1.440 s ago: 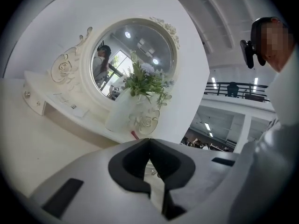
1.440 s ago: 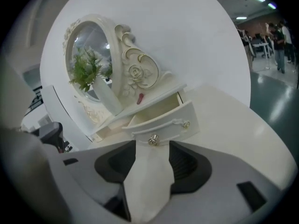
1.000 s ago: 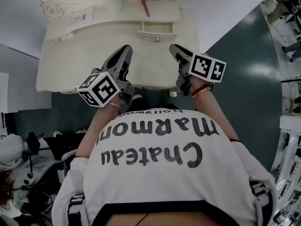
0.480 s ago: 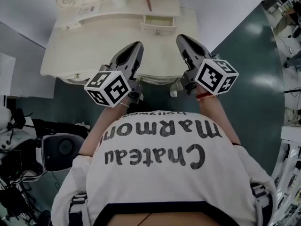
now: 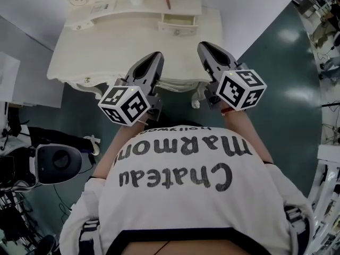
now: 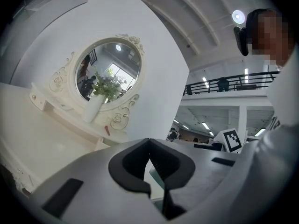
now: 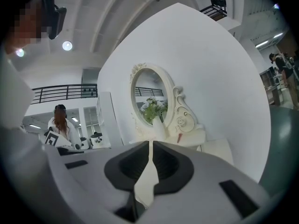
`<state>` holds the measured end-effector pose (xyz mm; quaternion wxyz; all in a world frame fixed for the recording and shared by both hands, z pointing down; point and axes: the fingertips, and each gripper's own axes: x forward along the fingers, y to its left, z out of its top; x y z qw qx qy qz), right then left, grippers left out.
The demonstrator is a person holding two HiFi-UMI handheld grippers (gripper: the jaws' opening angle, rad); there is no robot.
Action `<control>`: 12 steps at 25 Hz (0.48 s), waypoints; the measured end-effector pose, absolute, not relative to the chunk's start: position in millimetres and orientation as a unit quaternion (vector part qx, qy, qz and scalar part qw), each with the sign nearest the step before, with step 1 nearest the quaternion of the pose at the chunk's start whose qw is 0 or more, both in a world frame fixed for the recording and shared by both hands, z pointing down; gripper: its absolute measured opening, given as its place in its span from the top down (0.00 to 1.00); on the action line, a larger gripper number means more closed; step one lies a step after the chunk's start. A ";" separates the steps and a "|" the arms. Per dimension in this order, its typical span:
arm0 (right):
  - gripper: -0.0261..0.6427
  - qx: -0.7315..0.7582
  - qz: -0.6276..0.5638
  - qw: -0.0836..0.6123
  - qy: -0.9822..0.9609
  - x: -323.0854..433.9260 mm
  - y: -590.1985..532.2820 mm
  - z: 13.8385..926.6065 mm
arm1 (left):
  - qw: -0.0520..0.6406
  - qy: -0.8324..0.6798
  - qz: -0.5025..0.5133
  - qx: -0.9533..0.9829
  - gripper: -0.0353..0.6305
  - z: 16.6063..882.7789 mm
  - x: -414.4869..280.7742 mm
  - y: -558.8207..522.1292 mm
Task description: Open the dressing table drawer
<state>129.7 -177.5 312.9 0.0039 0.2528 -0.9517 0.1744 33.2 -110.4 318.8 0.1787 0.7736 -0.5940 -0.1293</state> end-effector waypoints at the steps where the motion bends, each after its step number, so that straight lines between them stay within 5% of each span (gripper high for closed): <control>1: 0.89 0.253 0.176 0.005 -0.951 131.3 -176.0 314.4 | 0.179 -0.596 -0.129 0.772 0.91 319.9 33.8 -108.1; 12: 0.89 0.267 0.189 0.024 -0.945 149.4 -165.5 336.6 | 0.198 -0.600 -0.129 0.764 0.91 337.8 43.4 -93.3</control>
